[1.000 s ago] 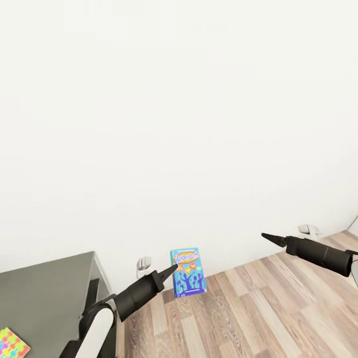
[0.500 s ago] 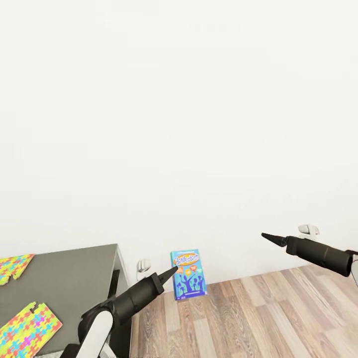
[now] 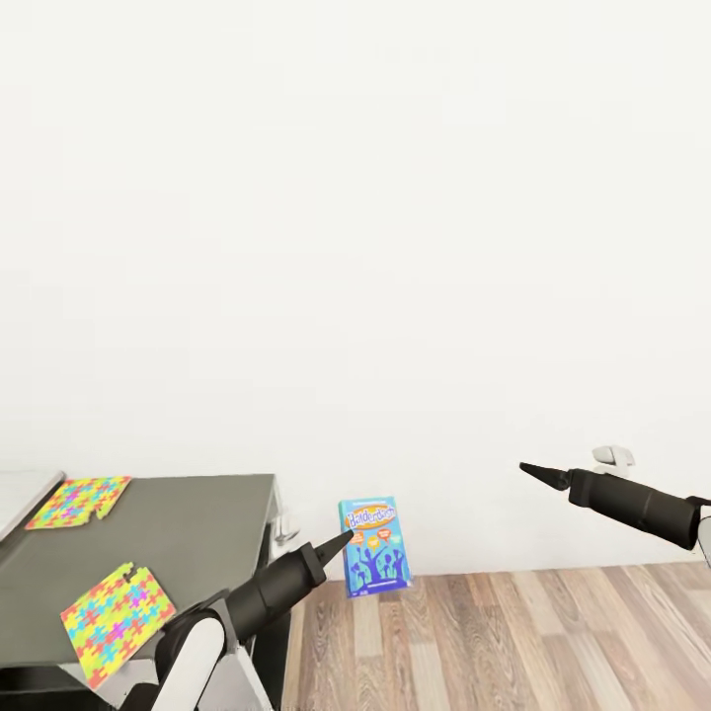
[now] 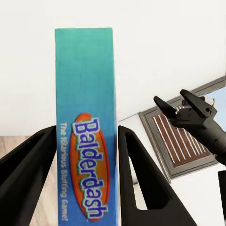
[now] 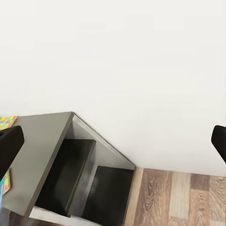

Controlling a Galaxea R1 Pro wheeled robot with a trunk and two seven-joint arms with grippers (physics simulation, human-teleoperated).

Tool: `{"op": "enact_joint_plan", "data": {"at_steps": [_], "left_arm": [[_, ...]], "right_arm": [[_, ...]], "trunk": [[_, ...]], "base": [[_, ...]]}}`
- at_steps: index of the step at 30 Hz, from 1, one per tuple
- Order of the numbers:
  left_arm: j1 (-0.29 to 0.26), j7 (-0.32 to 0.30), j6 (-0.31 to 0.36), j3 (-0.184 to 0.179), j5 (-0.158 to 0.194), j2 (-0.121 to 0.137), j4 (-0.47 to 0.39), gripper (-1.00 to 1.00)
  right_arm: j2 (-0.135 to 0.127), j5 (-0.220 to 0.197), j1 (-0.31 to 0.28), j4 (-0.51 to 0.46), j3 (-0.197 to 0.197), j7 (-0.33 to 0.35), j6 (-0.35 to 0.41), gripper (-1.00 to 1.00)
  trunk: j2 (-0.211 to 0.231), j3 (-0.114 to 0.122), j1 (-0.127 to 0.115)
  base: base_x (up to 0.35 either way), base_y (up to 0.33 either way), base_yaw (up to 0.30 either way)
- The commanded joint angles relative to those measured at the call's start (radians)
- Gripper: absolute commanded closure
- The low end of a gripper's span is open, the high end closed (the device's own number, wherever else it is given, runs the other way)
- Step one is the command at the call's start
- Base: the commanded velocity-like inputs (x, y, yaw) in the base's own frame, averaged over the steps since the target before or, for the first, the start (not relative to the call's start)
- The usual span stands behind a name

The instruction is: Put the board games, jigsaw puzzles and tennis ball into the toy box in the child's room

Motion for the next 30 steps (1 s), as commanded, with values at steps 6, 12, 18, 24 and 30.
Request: {"op": "enact_joint_plan", "data": {"at_steps": [6,12,18,24,30], "left_arm": [[-0.001,0.003,0.01,0.001,0.008,-0.001,0.001,1.0],[-0.001,0.005,0.01,0.001,0.007,-0.001,0.001,1.0],[-0.001,0.007,0.01,0.001,0.006,-0.001,0.002,1.0],[-0.001,0.008,0.01,0.001,0.005,-0.002,0.003,1.0],[-0.001,0.008,0.009,0.001,0.005,-0.002,0.004,1.0]], "right_arm": [[-0.001,0.003,-0.001,0.0,-0.001,0.006,0.005,-1.0],[-0.001,0.003,-0.001,0.0,-0.001,0.006,0.005,-1.0],[0.0,0.003,0.0,0.0,-0.001,0.006,0.005,-1.0],[0.0,0.003,0.0,0.0,-0.001,0.006,0.005,-1.0],[-0.001,0.003,0.0,0.0,-0.001,0.006,0.005,-1.0]], "trunk": [[0.04,0.017,-0.023],[0.082,0.036,-0.046],[0.082,0.036,-0.046],[0.082,0.036,-0.046],[0.082,0.036,-0.046]], "base": [[0.0,0.0,0.28],[0.0,0.0,0.28],[0.0,0.0,0.28],[0.0,0.0,0.28],[0.0,0.0,0.28]]}}
